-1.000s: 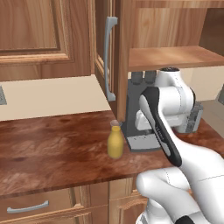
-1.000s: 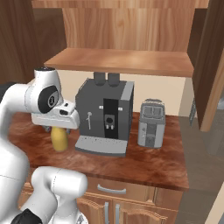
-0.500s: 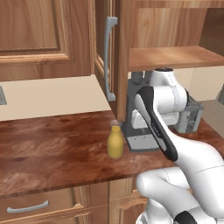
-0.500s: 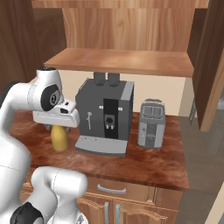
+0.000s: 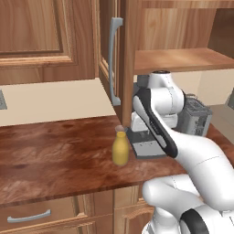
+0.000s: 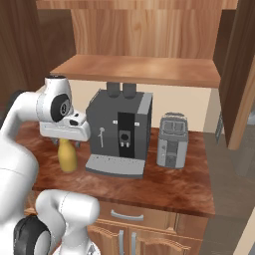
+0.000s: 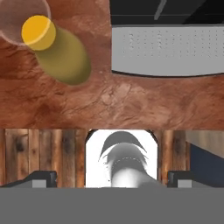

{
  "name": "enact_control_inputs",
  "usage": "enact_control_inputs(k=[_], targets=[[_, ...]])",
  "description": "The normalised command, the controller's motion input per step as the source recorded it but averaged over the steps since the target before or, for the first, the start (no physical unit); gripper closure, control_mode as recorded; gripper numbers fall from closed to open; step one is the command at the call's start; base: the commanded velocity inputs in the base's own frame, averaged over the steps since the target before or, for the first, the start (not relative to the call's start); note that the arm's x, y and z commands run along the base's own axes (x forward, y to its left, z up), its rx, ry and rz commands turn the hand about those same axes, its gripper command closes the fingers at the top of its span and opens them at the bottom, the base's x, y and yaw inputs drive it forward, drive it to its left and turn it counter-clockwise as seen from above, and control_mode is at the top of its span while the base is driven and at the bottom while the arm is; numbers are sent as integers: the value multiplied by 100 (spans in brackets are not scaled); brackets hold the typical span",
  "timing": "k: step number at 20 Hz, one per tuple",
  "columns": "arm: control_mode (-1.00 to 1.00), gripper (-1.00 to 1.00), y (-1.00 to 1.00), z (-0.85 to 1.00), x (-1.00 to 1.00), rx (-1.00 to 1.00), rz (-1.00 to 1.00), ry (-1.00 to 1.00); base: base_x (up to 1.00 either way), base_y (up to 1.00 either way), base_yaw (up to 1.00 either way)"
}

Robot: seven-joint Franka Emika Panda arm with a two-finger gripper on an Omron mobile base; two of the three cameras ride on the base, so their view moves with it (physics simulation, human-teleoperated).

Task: There is a tray on the dining counter. Grab the cup, mug, and pitcher and place them on the tray. The pitcher may be placed next to the tray if it cannot fit the tray.

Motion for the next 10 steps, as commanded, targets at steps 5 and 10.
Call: enact_control_inputs(k=[5,10], targets=[[-100,-100,10,-8,21,0,0,4,0,0,0],[-100,-100,8,-23,11,0,0,2,0,0,0]])
